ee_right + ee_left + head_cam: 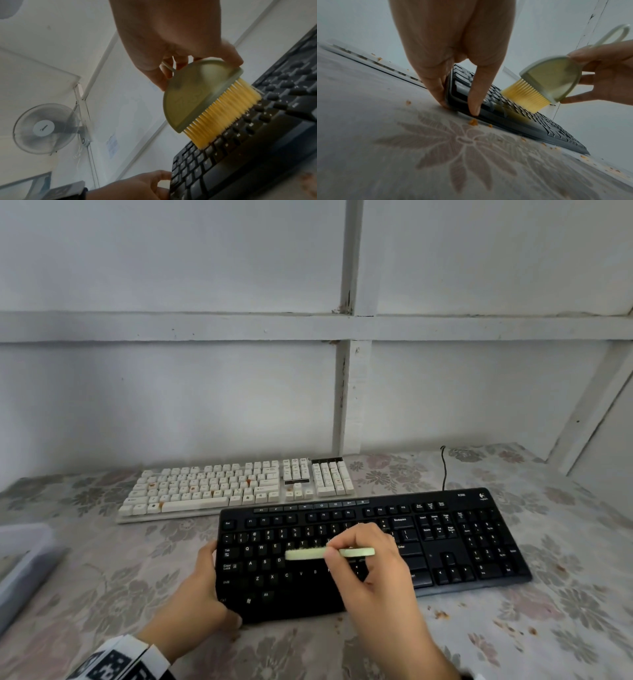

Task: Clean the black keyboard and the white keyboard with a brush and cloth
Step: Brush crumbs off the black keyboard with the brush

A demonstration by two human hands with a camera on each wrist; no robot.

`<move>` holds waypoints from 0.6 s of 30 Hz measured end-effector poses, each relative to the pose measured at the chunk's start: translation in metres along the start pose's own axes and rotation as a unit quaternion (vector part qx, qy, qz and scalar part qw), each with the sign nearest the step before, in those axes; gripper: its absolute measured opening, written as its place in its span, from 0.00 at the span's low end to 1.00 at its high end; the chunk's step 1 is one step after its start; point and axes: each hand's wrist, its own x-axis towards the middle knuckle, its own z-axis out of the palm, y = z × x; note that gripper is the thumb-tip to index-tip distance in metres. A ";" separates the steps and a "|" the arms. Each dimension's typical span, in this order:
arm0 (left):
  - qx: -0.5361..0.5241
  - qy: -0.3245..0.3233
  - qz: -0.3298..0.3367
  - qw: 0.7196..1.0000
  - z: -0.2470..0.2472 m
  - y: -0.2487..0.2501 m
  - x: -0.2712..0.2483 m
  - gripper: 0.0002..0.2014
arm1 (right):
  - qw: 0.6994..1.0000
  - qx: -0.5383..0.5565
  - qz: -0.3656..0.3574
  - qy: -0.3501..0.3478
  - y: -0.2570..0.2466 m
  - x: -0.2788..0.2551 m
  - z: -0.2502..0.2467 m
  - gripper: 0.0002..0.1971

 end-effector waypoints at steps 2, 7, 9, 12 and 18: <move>-0.004 0.000 0.001 1.000 0.000 0.000 -0.001 0.53 | 1.000 -0.012 -0.004 0.014 0.006 -0.001 -0.002 0.03; -0.016 0.005 0.007 1.000 0.000 0.000 -0.001 0.52 | 0.997 -0.056 -0.001 0.049 0.014 0.001 -0.016 0.04; -0.012 0.008 0.010 1.000 0.000 -0.002 -0.001 0.53 | 0.999 -0.031 -0.007 0.036 0.007 0.001 -0.017 0.02; -0.013 0.009 0.007 1.000 0.000 -0.003 0.000 0.54 | 1.000 -0.001 0.006 0.001 0.009 0.001 -0.018 0.05; -0.024 0.003 0.003 1.000 0.000 -0.004 0.001 0.56 | 0.995 -0.048 0.019 0.081 0.027 0.009 -0.055 0.12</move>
